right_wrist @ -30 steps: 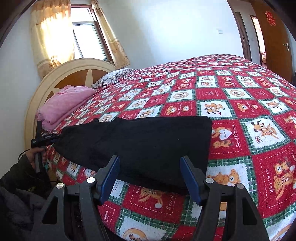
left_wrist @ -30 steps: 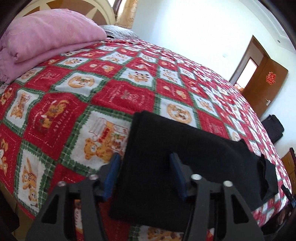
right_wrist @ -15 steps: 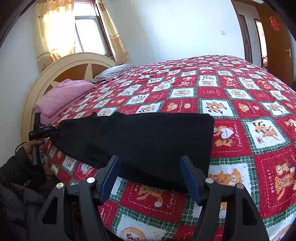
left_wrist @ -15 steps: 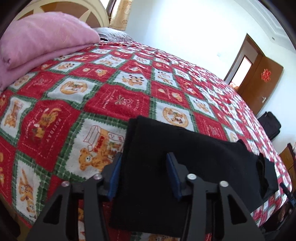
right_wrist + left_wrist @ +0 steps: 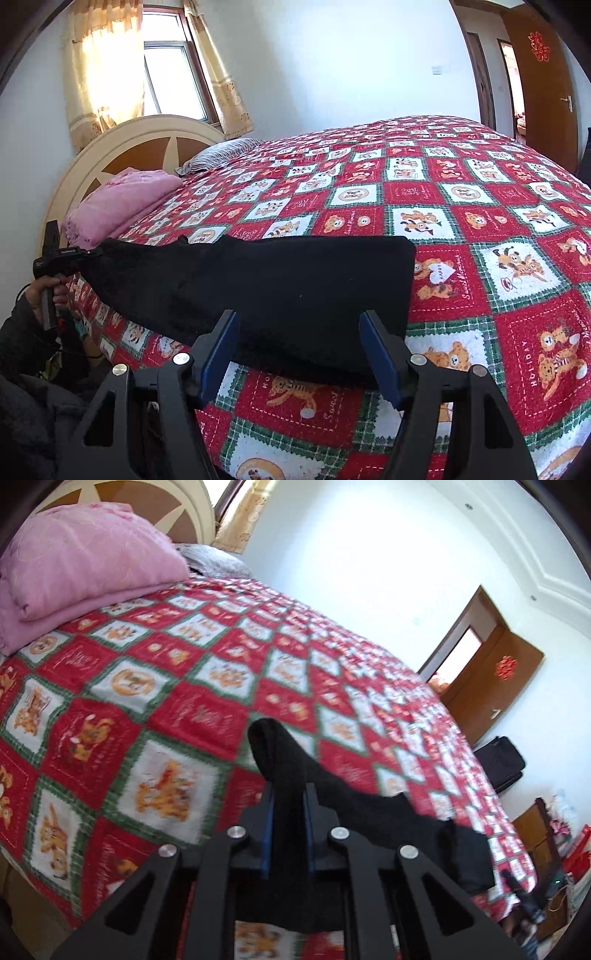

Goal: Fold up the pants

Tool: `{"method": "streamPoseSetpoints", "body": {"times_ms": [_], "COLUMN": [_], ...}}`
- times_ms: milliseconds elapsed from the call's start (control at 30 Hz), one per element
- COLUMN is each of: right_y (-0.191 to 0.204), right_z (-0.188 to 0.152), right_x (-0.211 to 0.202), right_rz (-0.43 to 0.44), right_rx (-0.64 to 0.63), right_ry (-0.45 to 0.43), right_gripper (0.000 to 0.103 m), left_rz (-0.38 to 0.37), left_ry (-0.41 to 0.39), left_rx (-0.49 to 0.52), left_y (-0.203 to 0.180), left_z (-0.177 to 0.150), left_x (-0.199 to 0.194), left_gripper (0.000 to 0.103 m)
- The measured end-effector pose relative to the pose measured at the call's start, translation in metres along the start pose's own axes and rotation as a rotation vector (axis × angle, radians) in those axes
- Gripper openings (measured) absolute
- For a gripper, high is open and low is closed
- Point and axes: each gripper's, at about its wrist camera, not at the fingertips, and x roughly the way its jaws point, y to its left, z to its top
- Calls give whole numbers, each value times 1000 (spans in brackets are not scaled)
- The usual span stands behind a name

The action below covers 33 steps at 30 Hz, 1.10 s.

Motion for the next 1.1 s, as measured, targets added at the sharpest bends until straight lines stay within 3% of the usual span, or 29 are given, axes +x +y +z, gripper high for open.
{"method": "streamPoseSetpoints", "body": {"times_ms": [200, 567, 833, 1100], "right_y": [-5, -29, -50, -75], "right_z": [3, 9, 12, 11], "right_x": [-4, -22, -33, -35], "right_rz": [-16, -97, -159, -213], "right_rx": [21, 118, 195, 298], "right_ry": [-25, -109, -154, -151], "right_gripper": [69, 69, 69, 69], "left_rz": [-157, -334, -392, -404], "left_ry": [7, 81, 183, 334], "left_rx": [-40, 152, 277, 354], "left_y": [-48, -196, -284, -344], "left_z": [5, 0, -10, -50], "left_x": [-10, 13, 49, 99], "left_gripper": [13, 13, 13, 13]}}
